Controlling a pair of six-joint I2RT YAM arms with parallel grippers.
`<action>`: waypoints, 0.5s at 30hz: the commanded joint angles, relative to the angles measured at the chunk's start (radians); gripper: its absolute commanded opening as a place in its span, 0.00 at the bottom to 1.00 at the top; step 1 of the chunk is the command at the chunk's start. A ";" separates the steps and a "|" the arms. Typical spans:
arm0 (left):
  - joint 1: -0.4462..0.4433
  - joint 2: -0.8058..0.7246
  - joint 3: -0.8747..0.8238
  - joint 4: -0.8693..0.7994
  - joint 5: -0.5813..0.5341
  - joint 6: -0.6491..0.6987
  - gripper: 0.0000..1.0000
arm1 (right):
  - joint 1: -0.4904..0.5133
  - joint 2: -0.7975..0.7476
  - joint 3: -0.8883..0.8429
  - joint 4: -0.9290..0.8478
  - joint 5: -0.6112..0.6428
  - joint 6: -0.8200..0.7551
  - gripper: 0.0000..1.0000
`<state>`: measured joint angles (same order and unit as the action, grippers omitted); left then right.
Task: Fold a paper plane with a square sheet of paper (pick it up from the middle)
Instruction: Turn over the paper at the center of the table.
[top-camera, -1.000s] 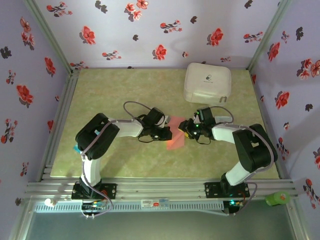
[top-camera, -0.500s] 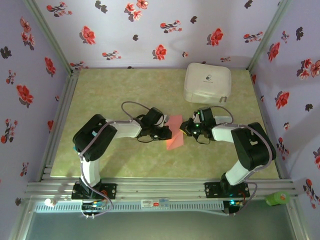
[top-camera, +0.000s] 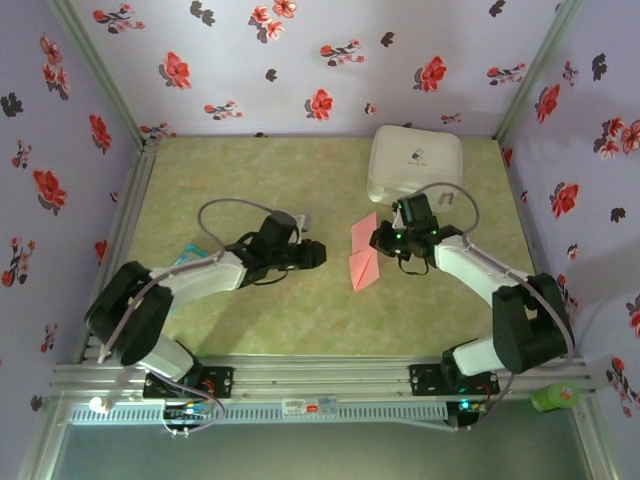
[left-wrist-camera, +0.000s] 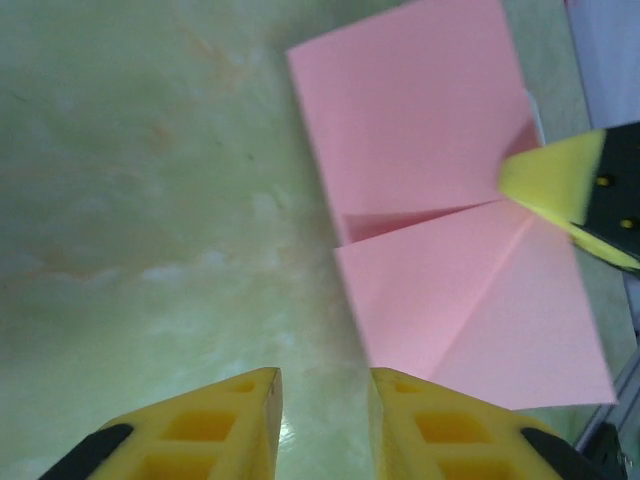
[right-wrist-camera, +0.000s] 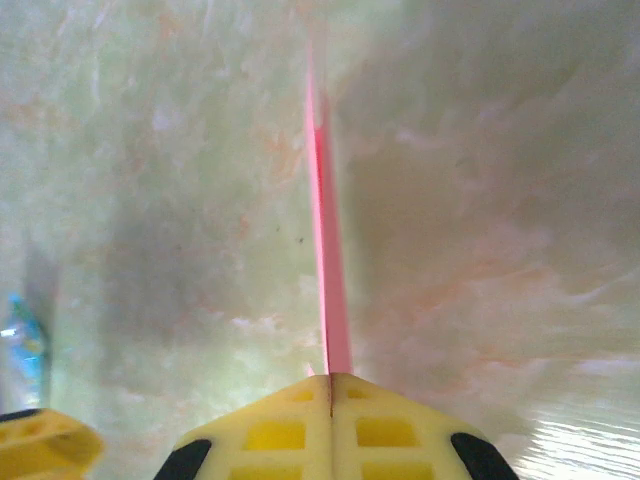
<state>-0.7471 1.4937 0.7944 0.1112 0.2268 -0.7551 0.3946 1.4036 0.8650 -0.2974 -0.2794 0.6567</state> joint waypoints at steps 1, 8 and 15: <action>0.046 -0.078 -0.063 0.068 -0.069 -0.017 0.30 | 0.056 -0.021 0.113 -0.316 0.249 -0.144 0.02; 0.121 -0.173 -0.153 0.122 -0.076 -0.053 0.31 | 0.195 0.102 0.381 -0.669 0.703 -0.158 0.00; 0.159 -0.315 -0.263 0.151 -0.164 -0.091 0.31 | 0.317 0.300 0.509 -0.735 0.859 -0.155 0.00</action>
<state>-0.6003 1.2434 0.5621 0.2245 0.1295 -0.8196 0.6754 1.6302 1.3327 -0.9344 0.4519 0.5068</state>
